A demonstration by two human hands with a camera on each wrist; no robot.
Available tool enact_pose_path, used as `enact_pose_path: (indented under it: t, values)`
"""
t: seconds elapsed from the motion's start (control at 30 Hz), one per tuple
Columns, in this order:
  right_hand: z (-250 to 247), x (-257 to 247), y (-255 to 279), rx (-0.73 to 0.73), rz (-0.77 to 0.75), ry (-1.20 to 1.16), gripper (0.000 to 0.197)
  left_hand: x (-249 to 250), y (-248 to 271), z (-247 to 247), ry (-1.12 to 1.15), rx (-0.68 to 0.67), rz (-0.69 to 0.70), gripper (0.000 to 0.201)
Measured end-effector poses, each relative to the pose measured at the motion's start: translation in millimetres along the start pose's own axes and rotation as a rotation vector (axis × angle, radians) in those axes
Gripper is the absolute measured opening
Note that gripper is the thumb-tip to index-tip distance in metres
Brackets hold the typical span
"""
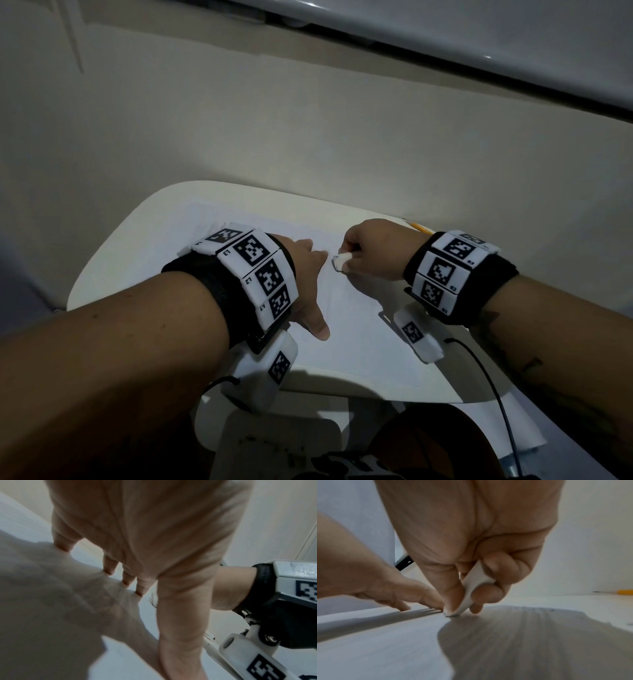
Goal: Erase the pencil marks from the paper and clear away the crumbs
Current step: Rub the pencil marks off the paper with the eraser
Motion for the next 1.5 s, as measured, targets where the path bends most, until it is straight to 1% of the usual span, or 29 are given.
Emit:
enact_pose_path:
  t: [0.07,0.17,0.2,0.27,0.37,0.43,0.5,0.6,0.63,0.7,0.83,0.93,0.97,1.03,1.1,1.17,1.2,1.3,1.33,1.5]
  values:
    - [1,0,1,-0.028,-0.016,-0.022,0.019,0,0,0,0.001,0.000,0.001,0.127]
    - [7,2,9,-0.216,-0.051,-0.073,0.018,0,-3,0,-0.002,0.001,-0.011,0.123]
    - [8,1,11,-0.249,-0.057,-0.079,0.019,0,-4,0,-0.004,0.001,-0.014,0.123]
    - [5,0,7,-0.212,-0.045,-0.073,0.022,0,-4,1,-0.005,-0.005,-0.018,0.127]
    - [-2,-3,-4,-0.070,0.003,-0.032,0.023,-1,-4,1,0.002,0.020,-0.010,0.127]
    - [-4,-5,-7,-0.006,0.011,-0.003,0.024,-2,-3,2,0.002,0.034,-0.006,0.127]
    - [-2,-5,-5,-0.024,-0.008,-0.002,0.022,-2,-4,2,0.003,0.029,-0.006,0.127]
    - [4,-3,5,-0.190,-0.036,-0.032,0.021,-2,-6,2,0.003,0.022,-0.009,0.126]
    - [4,-4,7,-0.213,-0.040,-0.023,0.021,-2,-6,2,0.003,0.022,-0.008,0.126]
    - [2,-5,4,-0.185,-0.029,0.000,0.022,-2,-7,2,-0.001,0.028,0.002,0.126]
    - [-5,-7,-13,-0.065,0.021,0.006,0.025,-2,-7,2,0.003,0.039,0.003,0.127]
    - [-5,-4,-19,-0.021,0.035,-0.042,0.026,-2,-7,1,0.011,0.052,0.007,0.124]
    - [-4,-3,-17,-0.030,0.031,-0.056,0.025,-2,-7,1,0.012,0.052,0.008,0.124]
    - [-3,0,-10,-0.092,0.023,-0.067,0.023,-2,-8,1,0.008,0.053,0.008,0.122]
    - [-1,1,-3,-0.172,0.012,-0.041,0.021,-2,-9,1,0.004,0.058,0.002,0.110]
    - [0,1,-3,-0.185,0.014,-0.022,0.021,-1,-9,-1,0.004,0.066,-0.004,0.097]
    - [-1,1,-6,-0.159,0.019,-0.020,0.022,-1,-9,-1,-0.002,0.069,-0.004,0.096]
    - [-9,2,-21,-0.023,0.052,-0.051,0.020,-3,-10,-3,-0.028,0.078,-0.007,0.105]
    - [-11,2,-25,0.003,0.062,-0.075,0.018,-4,-11,-3,-0.031,0.077,-0.014,0.104]
    - [-8,1,-34,0.013,0.059,-0.079,0.018,-5,-13,-5,-0.035,0.078,-0.033,0.105]
Point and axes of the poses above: each hand's wrist, its own y-axis away from the middle knuckle, its own z-axis out of the palm, x = y × z, the point moved 4 cm from there along -y, towards the middle knuckle, and after that the axes turned 11 degrees about z, right-handed, at the moved point
